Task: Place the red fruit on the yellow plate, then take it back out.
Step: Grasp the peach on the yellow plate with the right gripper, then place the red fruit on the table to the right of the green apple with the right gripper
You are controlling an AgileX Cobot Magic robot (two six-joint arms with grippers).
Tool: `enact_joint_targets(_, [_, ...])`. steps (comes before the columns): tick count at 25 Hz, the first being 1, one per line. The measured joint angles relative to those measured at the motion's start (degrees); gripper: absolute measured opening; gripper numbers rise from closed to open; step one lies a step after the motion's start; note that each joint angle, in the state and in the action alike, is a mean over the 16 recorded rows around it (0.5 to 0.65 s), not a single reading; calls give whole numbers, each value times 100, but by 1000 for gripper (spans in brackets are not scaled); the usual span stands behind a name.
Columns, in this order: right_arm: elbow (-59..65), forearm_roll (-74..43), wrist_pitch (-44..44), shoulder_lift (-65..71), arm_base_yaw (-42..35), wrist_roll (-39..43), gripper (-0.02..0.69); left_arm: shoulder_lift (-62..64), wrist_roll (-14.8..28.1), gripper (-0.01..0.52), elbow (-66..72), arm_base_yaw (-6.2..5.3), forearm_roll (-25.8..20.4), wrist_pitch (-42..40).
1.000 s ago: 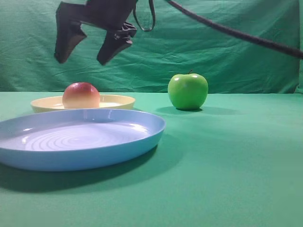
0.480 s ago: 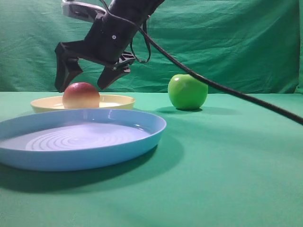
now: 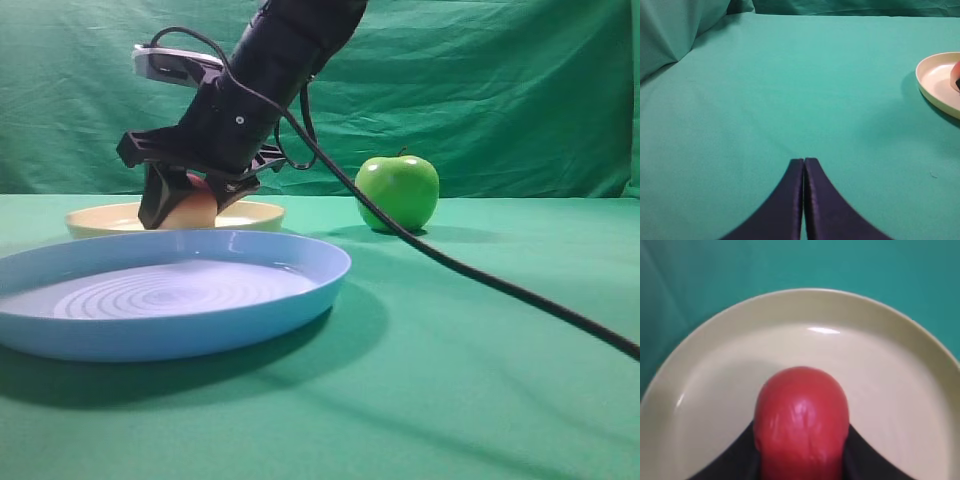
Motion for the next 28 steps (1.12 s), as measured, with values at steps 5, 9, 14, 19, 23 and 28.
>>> enact_joint_targets(5, [-1,-232,655,-659,-36,257,214,0,0,0,0,0,0,0])
enact_joint_targets(9, [1,-413,1293,-1303,-144,593,209,0,0,0,0,0,0,0])
enact_joint_targets(14, [107,-569,2054,-2134,-401,1062,206,0,0,0,0,0,0,0])
enact_joint_targets(19, [585,-679,2533,-3018,-790,1411,206,0,0,0,0,0,0,0])
enact_joint_targets(23, [1364,-755,2590,-3815,-1162,1543,206,0,0,0,0,0,0,0])
enact_joint_targets(28, [2802,-831,2205,-4852,-1596,1612,206,0,0,0,0,0,0,0])
